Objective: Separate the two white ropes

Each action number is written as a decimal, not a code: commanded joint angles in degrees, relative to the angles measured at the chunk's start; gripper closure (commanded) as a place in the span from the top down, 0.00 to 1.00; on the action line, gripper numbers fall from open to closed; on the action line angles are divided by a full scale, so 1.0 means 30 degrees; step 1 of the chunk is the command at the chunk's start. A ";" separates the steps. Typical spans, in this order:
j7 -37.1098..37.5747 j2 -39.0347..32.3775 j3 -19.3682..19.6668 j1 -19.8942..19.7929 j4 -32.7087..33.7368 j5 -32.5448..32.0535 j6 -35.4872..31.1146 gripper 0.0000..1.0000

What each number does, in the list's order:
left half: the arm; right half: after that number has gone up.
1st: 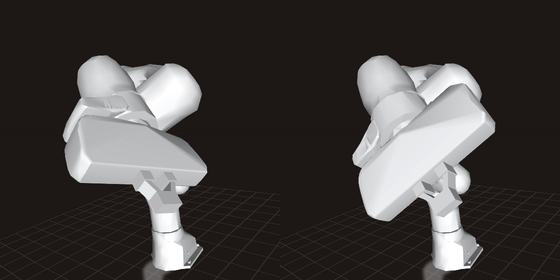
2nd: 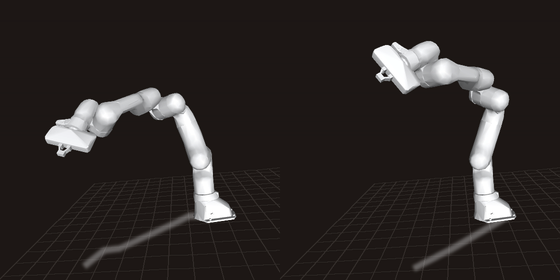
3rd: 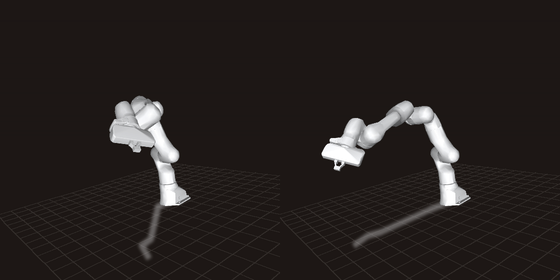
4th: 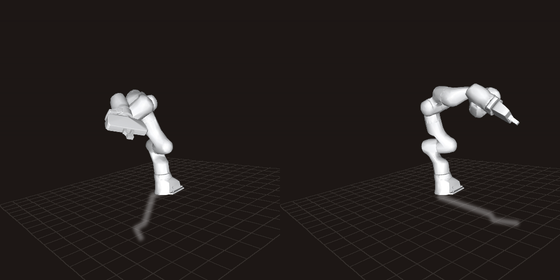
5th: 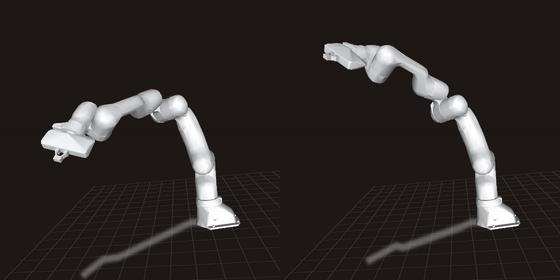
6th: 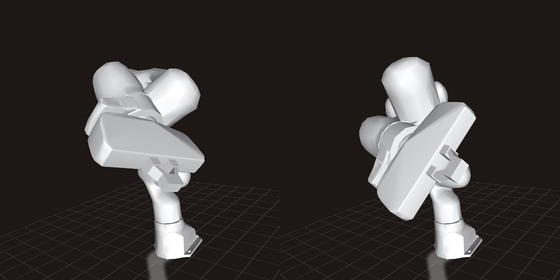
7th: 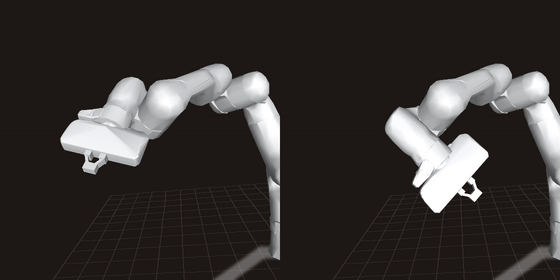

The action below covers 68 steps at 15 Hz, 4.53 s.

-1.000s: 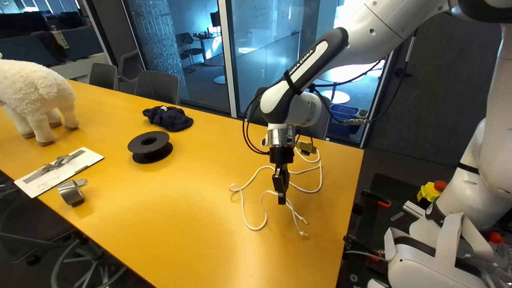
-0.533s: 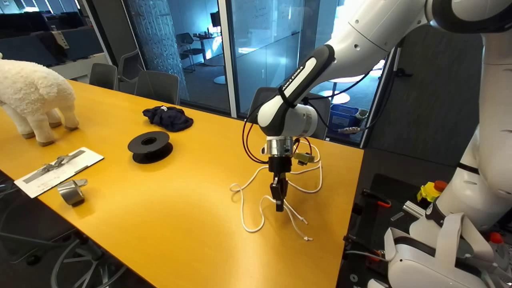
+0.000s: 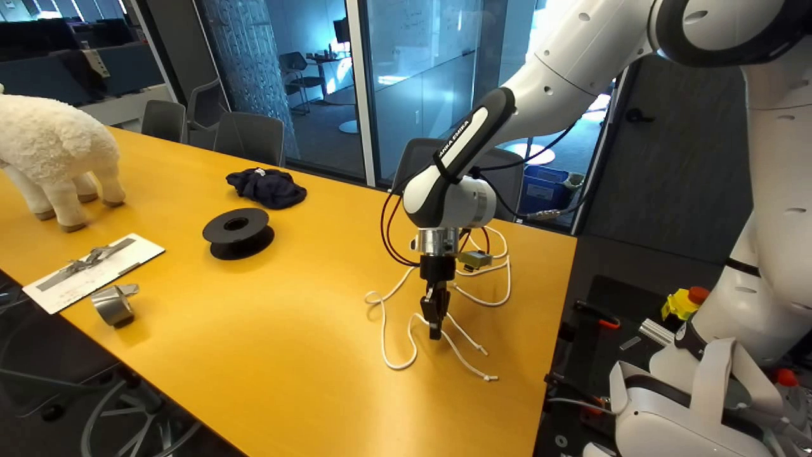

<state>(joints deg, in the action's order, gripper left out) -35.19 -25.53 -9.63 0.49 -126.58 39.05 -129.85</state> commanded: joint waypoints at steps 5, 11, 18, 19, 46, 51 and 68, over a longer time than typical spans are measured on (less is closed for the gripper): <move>0.0994 -0.0538 -0.0168 0.0009 0.0723 -0.0239 -0.0663 0.43; 0.3494 -0.0210 -0.0050 0.0540 0.0933 -0.1724 -0.2205 0.90; 0.6857 -0.0624 0.0347 0.1535 0.2416 -0.6945 -0.3126 1.00; 0.7433 -0.0830 0.0507 0.1814 0.2824 -0.8054 -0.3131 1.00; 0.9962 -0.6697 0.1546 0.3105 1.1202 -1.4493 -0.2579 1.00; 1.0104 -0.6609 0.1673 0.3363 1.1347 -1.4679 -0.2386 1.00; 1.0498 -0.6428 0.1765 0.3509 1.1300 -1.4855 -0.2406 0.35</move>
<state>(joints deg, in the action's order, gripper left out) -5.67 -44.89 -5.09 10.05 -94.05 -4.27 -138.29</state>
